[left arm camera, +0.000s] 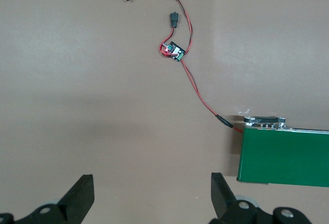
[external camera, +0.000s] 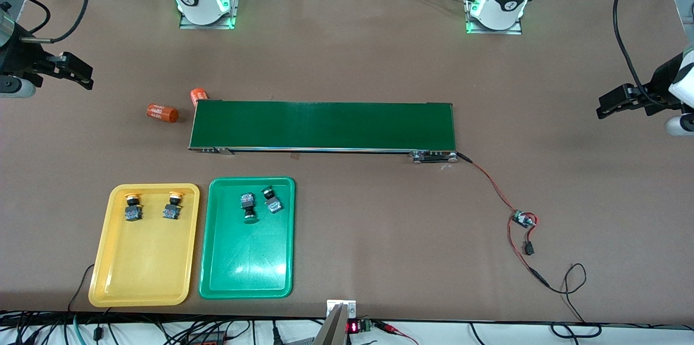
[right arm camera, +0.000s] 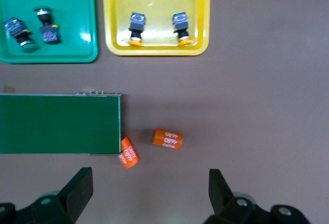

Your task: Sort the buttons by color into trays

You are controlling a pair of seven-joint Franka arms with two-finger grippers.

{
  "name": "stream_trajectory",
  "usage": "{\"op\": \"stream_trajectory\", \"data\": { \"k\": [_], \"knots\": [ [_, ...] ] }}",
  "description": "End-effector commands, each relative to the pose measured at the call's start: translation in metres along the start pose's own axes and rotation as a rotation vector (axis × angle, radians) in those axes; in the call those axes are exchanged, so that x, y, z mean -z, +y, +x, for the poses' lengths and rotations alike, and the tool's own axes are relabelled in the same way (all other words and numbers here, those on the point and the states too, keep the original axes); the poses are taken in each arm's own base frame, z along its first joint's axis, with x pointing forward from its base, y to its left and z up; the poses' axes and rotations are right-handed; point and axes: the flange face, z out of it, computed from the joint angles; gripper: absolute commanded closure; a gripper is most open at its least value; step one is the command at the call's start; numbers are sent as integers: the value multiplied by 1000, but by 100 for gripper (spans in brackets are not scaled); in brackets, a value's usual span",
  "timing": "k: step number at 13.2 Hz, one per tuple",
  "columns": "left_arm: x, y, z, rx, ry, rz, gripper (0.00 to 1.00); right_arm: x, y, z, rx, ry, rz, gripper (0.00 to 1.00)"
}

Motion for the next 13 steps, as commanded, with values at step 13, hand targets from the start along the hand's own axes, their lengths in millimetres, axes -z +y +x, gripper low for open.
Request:
{"op": "stream_trajectory", "data": {
  "k": [13],
  "knots": [
    [6,-2,-2,-20,29,0,0,-2,5,5,-40,-52,45,0]
  ]
}}
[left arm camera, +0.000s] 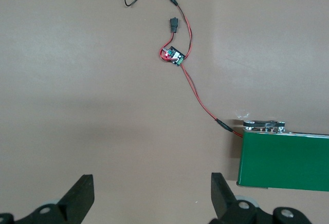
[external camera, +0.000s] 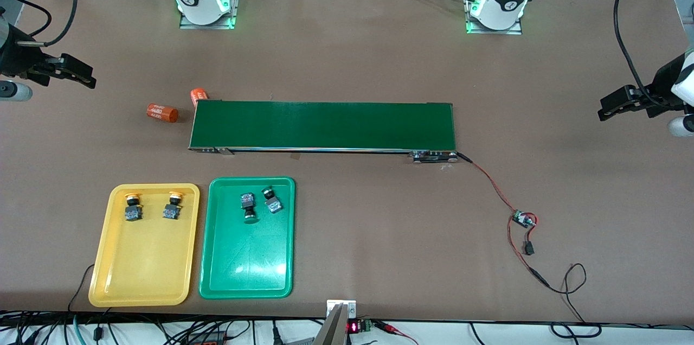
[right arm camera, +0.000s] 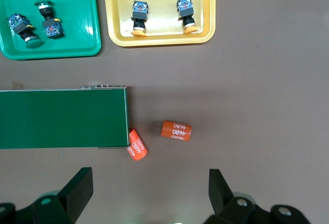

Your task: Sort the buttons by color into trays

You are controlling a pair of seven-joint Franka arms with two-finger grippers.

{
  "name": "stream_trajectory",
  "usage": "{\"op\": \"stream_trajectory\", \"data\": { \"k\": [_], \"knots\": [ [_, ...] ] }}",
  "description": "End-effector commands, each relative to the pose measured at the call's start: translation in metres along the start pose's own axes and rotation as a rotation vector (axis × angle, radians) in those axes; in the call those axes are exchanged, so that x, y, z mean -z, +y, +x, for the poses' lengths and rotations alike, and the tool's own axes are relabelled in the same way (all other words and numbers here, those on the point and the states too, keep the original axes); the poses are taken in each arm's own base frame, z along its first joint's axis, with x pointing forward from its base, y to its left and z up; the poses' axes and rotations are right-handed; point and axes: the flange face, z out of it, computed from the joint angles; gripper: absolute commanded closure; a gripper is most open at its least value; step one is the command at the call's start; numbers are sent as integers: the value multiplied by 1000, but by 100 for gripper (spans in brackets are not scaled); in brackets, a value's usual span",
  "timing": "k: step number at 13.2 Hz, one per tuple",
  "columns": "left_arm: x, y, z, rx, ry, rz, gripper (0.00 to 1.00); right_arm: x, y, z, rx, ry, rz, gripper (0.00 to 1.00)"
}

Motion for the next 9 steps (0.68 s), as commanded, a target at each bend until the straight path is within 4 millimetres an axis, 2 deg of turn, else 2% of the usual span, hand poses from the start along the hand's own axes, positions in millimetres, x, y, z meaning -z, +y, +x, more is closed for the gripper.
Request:
{"op": "stream_trajectory", "data": {
  "k": [1,9],
  "knots": [
    [5,-1,-4,-21,12,1,0,5,-2,2,11,-9,15,0],
    [7,-1,-5,-21,16,1,0,4,4,1,-2,-13,16,0]
  ]
}}
